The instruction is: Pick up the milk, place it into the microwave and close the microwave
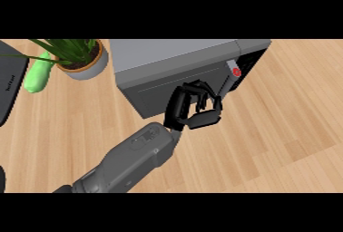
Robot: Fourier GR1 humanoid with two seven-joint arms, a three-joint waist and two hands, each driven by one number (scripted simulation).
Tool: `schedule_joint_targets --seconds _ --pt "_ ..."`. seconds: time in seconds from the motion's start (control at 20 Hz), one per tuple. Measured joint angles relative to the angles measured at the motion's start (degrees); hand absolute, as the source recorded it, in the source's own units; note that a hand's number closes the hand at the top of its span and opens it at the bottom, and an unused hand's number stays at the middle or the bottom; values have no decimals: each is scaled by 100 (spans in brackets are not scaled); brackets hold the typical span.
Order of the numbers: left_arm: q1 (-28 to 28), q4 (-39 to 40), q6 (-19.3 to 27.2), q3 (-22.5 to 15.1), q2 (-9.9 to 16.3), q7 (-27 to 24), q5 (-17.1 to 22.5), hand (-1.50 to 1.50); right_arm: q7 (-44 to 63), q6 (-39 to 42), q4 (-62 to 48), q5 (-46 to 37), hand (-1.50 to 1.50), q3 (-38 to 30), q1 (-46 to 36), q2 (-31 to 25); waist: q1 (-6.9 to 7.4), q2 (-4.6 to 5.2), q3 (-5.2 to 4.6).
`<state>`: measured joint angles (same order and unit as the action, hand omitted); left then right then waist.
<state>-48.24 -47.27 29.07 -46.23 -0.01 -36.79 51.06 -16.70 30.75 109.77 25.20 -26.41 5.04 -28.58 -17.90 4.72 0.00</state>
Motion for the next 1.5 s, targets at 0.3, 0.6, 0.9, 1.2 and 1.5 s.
schedule_joint_targets --seconds 0.3,0.6,0.9,1.2,1.5 --pt "-33 38 6 -52 0 -148 146 150 53 38 -150 -47 -150 -195 -170 -331 -11 10 2" --pt "-76 87 15 -125 0 -283 274 150 27 83 -359 -46 -150 -368 -343 -570 -8 18 15" --pt "-127 111 27 -201 0 -381 402 150 26 232 -720 164 -150 -419 -459 -687 9 37 30" --pt "-175 157 32 -279 0 -472 520 150 29 361 -1070 427 -150 -479 -599 -781 18 41 33" --pt "-232 185 19 -362 -1 -521 650 150 20 497 -1392 606 -150 -534 -763 -925 43 51 33"
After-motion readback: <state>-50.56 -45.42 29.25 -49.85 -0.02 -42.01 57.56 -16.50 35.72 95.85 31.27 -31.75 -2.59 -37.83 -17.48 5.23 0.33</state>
